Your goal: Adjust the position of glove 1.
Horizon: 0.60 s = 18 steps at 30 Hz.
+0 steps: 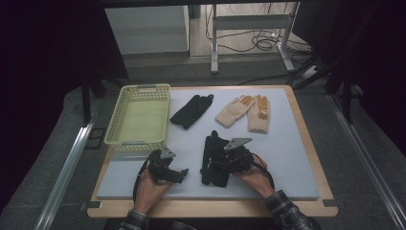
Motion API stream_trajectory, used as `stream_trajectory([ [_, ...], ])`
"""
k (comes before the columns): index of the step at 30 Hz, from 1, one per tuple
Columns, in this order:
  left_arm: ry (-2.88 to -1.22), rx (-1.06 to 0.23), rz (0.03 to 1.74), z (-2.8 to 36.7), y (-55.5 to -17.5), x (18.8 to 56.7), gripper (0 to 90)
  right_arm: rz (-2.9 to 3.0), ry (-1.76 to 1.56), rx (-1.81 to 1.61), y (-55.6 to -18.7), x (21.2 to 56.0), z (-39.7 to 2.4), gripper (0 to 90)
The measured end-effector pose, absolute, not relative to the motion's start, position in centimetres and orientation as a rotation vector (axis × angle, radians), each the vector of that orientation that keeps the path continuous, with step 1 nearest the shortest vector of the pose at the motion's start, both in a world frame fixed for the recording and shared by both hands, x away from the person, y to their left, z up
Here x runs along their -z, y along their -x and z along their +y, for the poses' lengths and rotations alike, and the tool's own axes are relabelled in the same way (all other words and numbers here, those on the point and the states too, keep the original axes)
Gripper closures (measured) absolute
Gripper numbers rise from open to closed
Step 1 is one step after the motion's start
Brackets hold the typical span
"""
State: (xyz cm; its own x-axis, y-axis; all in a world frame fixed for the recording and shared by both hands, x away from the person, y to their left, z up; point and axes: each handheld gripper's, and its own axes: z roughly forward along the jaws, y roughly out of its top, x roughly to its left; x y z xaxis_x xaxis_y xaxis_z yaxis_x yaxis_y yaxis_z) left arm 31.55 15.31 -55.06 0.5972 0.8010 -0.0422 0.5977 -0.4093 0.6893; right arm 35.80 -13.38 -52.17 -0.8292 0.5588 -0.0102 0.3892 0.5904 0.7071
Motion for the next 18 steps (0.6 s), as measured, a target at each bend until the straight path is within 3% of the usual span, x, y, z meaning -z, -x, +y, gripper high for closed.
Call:
stream_trajectory([
  [9,-2.151,-0.389,1.099,15.3,-31.6,55.1,0.0,2.545,-0.768,-1.103,-37.0,50.1,-13.6,36.2],
  [18,-2.15,-0.387,1.101,15.3,-31.5,55.1,0.0,2.532,-0.829,-1.121,-41.9,49.4,-11.4,35.4],
])
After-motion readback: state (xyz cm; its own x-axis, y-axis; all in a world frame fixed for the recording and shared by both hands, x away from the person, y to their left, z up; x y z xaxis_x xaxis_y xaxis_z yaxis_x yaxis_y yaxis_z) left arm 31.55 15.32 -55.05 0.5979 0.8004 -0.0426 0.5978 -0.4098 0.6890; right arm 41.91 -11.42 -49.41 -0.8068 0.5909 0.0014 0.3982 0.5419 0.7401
